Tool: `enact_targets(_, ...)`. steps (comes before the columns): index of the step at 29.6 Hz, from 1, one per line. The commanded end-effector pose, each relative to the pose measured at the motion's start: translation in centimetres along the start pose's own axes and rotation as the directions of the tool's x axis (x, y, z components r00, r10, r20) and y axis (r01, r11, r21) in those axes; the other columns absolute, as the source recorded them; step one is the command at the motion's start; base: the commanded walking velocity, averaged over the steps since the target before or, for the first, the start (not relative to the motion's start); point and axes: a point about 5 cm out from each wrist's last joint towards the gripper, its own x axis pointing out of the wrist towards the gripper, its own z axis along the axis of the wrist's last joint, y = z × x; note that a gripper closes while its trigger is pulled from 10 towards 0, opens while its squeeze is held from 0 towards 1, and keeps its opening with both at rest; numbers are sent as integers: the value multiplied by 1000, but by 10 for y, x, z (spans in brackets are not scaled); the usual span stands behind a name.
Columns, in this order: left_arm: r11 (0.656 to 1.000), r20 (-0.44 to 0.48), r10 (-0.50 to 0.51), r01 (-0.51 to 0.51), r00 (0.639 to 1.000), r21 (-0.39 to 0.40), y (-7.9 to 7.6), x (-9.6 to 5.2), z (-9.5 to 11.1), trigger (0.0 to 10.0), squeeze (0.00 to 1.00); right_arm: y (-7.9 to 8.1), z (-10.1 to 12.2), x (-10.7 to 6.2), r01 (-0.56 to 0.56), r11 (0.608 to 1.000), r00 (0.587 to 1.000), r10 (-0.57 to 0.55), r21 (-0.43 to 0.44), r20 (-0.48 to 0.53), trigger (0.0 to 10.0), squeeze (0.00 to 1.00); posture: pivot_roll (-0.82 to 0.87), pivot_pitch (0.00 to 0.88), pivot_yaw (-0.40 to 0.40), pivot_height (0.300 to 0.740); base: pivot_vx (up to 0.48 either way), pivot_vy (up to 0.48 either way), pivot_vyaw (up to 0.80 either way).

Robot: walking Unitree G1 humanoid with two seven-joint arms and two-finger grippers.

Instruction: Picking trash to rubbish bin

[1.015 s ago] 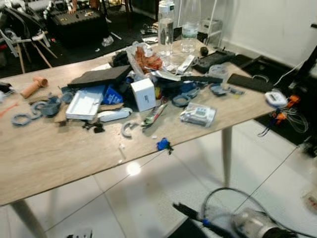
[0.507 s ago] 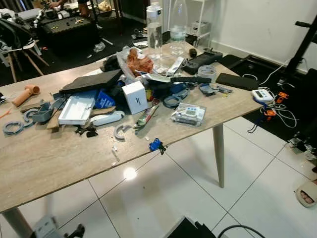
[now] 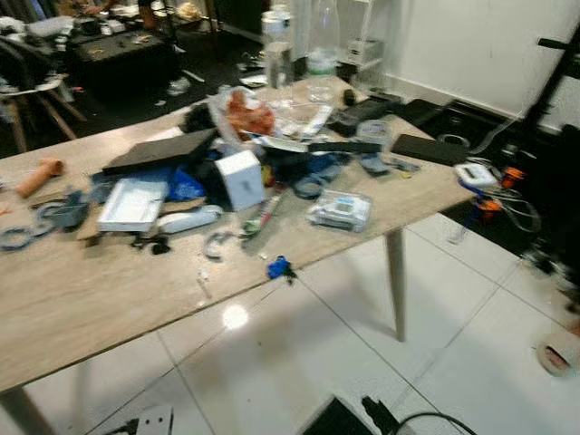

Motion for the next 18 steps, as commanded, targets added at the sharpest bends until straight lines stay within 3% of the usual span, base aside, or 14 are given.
enact_targets(1,998,-35,-44,46,998,54,-12,2,-5,10000,0,11,7,1,-25,999,999,25,-27,22,10000,0,-28,60,81,740,0,0,-788)
enact_targets(18,992,-53,-46,52,998,113,-10,1,-5,10000,0,14,3,2,-13,999,1000,13,-33,15,10000,0,-26,40,86,740,0,0,-788)
